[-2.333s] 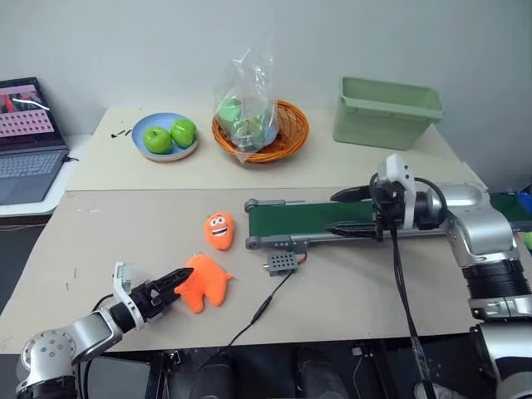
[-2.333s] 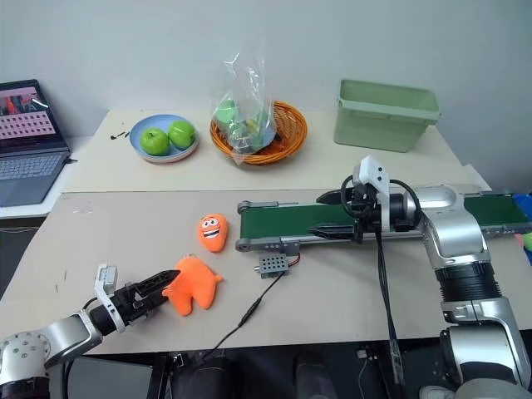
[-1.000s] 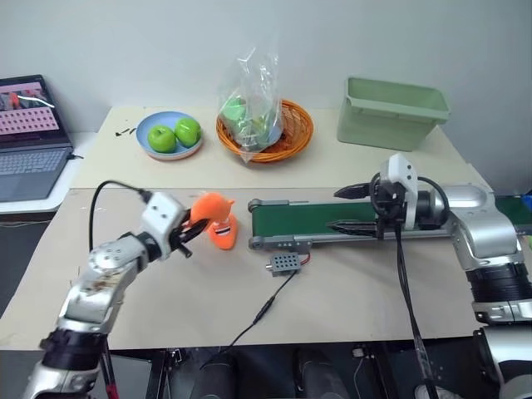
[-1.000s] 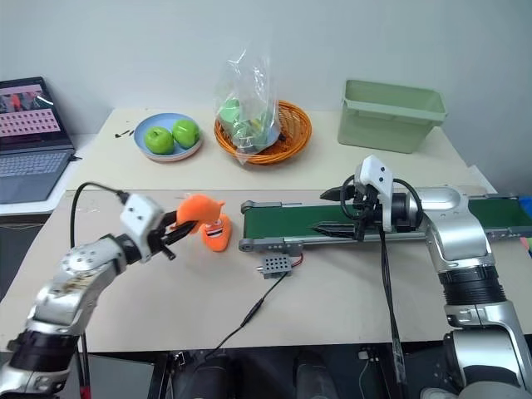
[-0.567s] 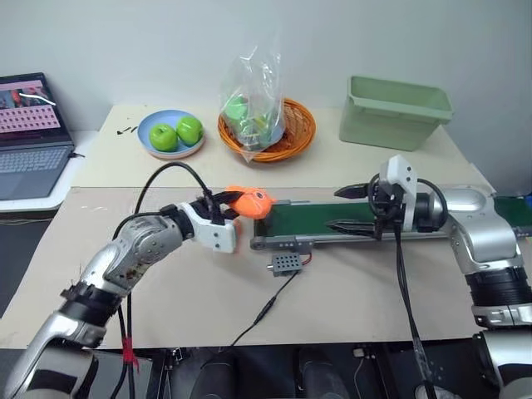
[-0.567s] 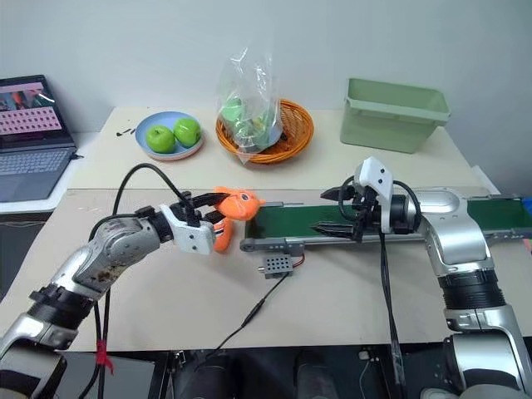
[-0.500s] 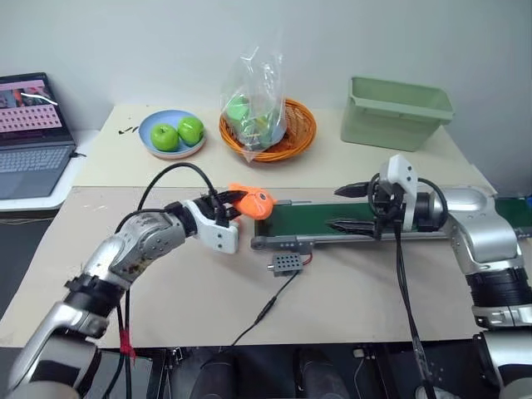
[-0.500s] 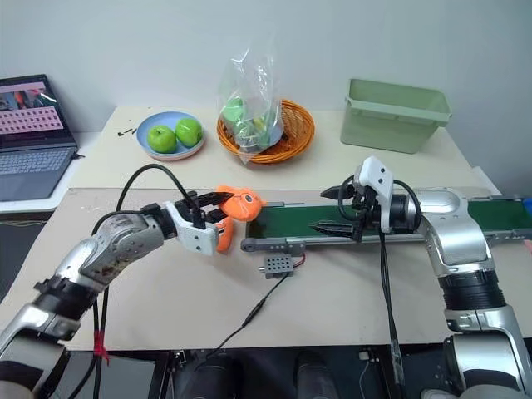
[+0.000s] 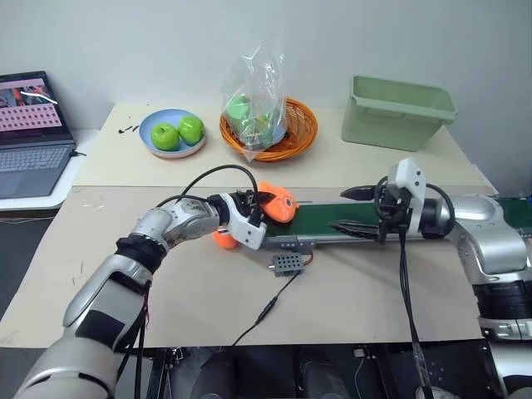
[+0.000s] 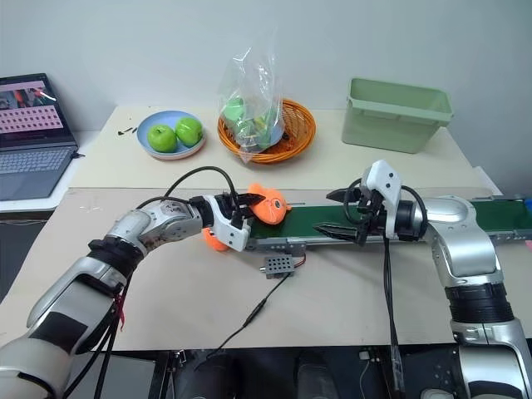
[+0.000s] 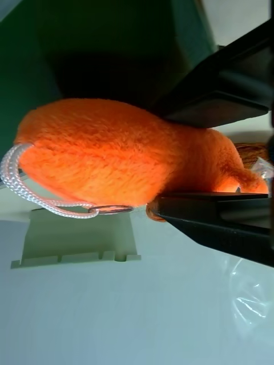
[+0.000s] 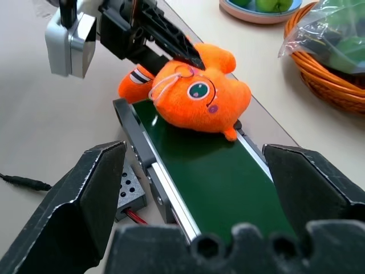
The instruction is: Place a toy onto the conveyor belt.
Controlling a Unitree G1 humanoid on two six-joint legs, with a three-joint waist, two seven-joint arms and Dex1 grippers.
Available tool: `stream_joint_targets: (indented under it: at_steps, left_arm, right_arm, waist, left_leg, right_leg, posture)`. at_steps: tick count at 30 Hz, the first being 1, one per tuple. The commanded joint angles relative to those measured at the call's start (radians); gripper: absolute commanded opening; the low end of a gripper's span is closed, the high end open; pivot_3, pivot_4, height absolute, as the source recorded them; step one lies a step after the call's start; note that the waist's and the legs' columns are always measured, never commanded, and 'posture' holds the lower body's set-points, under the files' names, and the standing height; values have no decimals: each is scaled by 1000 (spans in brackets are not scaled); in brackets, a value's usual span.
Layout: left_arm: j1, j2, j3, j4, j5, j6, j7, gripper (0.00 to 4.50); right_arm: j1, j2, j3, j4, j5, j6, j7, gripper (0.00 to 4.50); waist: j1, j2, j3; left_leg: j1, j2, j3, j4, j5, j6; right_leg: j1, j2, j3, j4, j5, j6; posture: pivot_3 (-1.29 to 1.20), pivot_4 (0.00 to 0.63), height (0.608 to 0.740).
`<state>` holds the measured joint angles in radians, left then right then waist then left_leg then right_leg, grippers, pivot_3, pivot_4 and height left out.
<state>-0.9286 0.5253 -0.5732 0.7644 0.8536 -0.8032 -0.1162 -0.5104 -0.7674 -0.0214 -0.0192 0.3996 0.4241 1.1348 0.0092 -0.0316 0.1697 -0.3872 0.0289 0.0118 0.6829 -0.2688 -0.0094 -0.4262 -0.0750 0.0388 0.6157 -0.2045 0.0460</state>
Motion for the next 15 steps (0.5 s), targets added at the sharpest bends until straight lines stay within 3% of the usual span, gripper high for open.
stream_joint_targets:
  at_steps: [1,9,12,15]
  left_arm:
    - [-13,-2,-15,20,3,-36,22,1540]
    - [-1,-8,-32,57,-11,-61,-1,1540]
    - [7,5,-14,52,-65,-72,-54,2312]
    - [19,26,8,28,-110,-68,-99,3493]
  right_arm:
    - [8,-25,-45,-47,25,16,-8,4500]
    - [-9,-34,-39,-29,26,17,-4,4500]
    - [-23,-32,-28,-13,17,9,-1,4500]
    - [-31,-30,-21,-3,11,3,2,4500]
  waist:
    - [1,0,0]
    - [2,0,0]
    - [-1,0,0]
    - [-4,0,0]
  left_leg:
    - [0,0,0,0,0,0]
    - [0,0,0,1,0,0]
    - [0,0,0,1,0,0]
    - [1,0,0,1,0,0]
  right_leg:
    - [0,0,0,0,0,0]
    - [0,0,0,0,0,0]
    - [0,0,0,0,0,0]
    - [1,0,0,1,0,0]
  posture:
    - [0,150,740]
    - [0,150,740]
    - [0,150,740]
    - [0,150,740]
